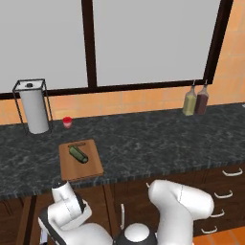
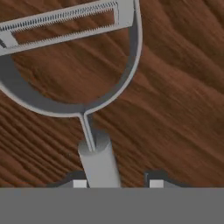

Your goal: Place the appropriate cutting tool for cutting the cucumber skin on the cutting board.

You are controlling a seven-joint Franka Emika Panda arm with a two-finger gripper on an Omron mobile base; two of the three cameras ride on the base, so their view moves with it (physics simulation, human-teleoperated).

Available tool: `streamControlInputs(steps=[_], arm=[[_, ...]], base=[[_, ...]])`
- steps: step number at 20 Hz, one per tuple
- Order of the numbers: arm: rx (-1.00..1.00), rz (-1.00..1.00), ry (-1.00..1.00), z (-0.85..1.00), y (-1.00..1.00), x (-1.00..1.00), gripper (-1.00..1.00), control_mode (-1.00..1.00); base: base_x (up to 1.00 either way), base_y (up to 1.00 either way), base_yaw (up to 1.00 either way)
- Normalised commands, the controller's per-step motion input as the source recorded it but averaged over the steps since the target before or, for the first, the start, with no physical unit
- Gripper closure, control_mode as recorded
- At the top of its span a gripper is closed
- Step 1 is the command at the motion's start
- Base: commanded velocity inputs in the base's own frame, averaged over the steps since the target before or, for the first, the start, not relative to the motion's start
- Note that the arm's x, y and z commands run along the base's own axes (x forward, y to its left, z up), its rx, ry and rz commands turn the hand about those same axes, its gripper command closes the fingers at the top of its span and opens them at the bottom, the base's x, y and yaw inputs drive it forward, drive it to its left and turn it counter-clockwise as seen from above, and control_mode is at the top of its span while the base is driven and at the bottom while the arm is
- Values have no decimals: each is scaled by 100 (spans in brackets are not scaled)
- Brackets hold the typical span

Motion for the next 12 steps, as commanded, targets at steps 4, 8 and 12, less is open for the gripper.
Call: streamControlInputs(steps=[4,8,12], arm=[[0,0,0,19,-13,-14,100,-100],[-1,1,-3,97,-7,-50,100,-100],[-4,2,-1,100,0,-69,100,-100]], base=[[0,0,0],[0,0,0],[0,0,0]])
